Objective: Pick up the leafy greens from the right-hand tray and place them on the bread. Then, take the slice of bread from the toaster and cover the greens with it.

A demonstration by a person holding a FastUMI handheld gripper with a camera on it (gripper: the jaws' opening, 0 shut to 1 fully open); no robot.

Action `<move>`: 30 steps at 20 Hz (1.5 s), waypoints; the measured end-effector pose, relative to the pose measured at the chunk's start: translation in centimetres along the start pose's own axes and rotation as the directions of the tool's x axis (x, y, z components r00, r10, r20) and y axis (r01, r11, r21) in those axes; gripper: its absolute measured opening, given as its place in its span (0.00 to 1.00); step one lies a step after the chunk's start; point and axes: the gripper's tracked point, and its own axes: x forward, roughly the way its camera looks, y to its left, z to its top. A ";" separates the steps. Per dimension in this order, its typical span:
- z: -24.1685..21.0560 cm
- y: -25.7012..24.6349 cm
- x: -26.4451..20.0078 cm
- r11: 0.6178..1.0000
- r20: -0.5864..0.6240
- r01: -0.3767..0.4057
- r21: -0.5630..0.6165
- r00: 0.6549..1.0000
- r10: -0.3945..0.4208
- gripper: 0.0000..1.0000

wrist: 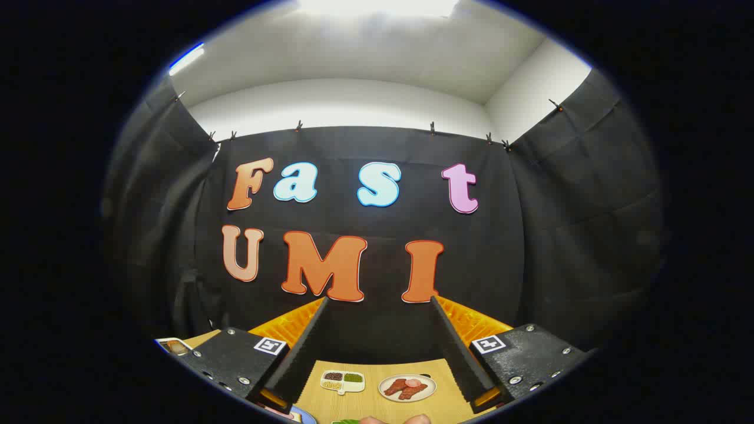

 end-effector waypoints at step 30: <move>-1.9 3.5 1.8 0.996 -0.067 -0.086 0.012 0.994 0.087 0.98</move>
